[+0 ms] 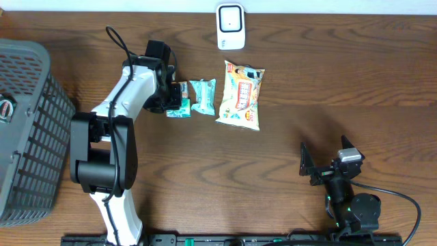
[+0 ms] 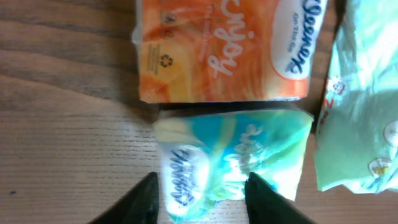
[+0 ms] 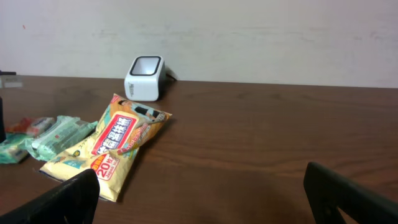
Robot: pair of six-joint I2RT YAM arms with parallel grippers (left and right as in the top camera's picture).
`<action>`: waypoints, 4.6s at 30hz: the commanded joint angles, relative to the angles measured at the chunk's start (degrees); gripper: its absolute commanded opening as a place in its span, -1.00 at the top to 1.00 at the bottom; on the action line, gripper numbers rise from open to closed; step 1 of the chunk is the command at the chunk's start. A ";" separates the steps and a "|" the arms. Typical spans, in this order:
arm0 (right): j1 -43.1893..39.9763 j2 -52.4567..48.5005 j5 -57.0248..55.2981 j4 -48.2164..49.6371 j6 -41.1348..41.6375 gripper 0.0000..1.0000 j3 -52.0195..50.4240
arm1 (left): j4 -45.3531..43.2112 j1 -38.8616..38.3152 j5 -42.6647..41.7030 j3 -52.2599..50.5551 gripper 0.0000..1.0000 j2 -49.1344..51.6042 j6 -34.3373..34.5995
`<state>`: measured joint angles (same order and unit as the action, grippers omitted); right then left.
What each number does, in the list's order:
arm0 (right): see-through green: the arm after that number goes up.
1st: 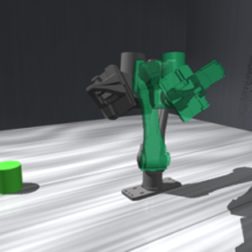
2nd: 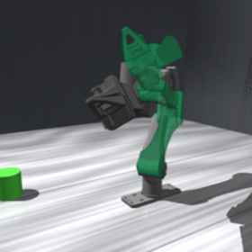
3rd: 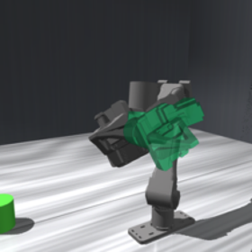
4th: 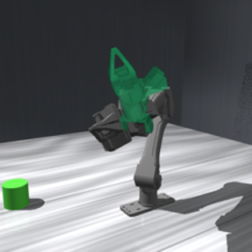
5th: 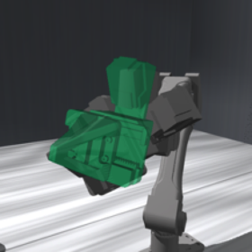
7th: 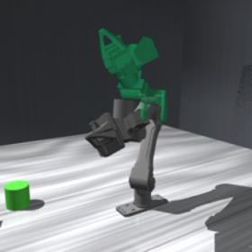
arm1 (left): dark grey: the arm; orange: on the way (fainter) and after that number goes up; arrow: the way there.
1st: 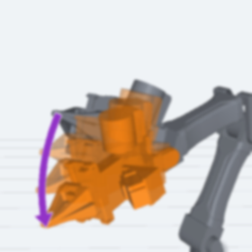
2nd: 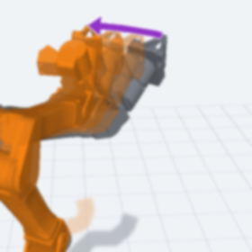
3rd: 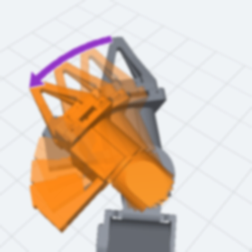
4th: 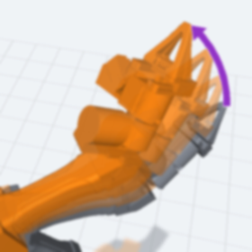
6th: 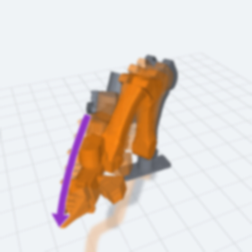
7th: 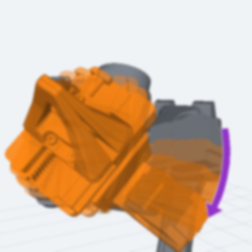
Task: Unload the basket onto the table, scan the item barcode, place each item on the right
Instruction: 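Set the green tissue pack down left of the mint wipes pack, then release and move the left gripper back into the grey basket, then reach down to the green Zam-Buk ointment box with the left gripper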
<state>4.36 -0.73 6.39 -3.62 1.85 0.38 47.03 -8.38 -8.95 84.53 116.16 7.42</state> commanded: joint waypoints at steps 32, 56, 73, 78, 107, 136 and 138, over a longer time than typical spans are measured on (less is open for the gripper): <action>0.24 0.24 -0.04 -0.24 -0.83 -0.99 -0.02 | -9.94 14.69 45.20 8.48 -0.58 -39.15 0.35; 0.24 0.24 -0.04 -0.24 -0.83 -0.99 -0.02 | -5.53 48.59 24.96 8.33 -0.58 -22.01 -17.03; 0.24 0.24 -0.04 -0.24 -0.83 -0.98 -0.02 | -19.71 49.16 20.55 8.33 -0.60 -1.77 -46.64; 0.24 0.24 -0.04 -0.24 -0.83 -0.98 -0.02 | -26.75 49.77 20.46 8.33 -0.59 0.63 -46.64; 0.24 0.24 -0.04 -0.24 -0.83 -0.99 -0.02 | -30.84 50.82 7.87 6.01 -0.58 3.98 -46.62; 0.24 0.24 -0.04 -0.24 -0.83 -0.99 -0.02 | -30.40 51.78 8.52 5.79 -0.56 4.76 -47.45; 0.24 0.24 -0.04 -0.24 -0.83 -0.99 -0.02 | -29.99 51.82 8.17 5.77 -0.57 5.05 -47.45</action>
<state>4.36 -0.73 6.39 -3.62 1.85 0.38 16.97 43.27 -1.17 90.98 119.68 -39.29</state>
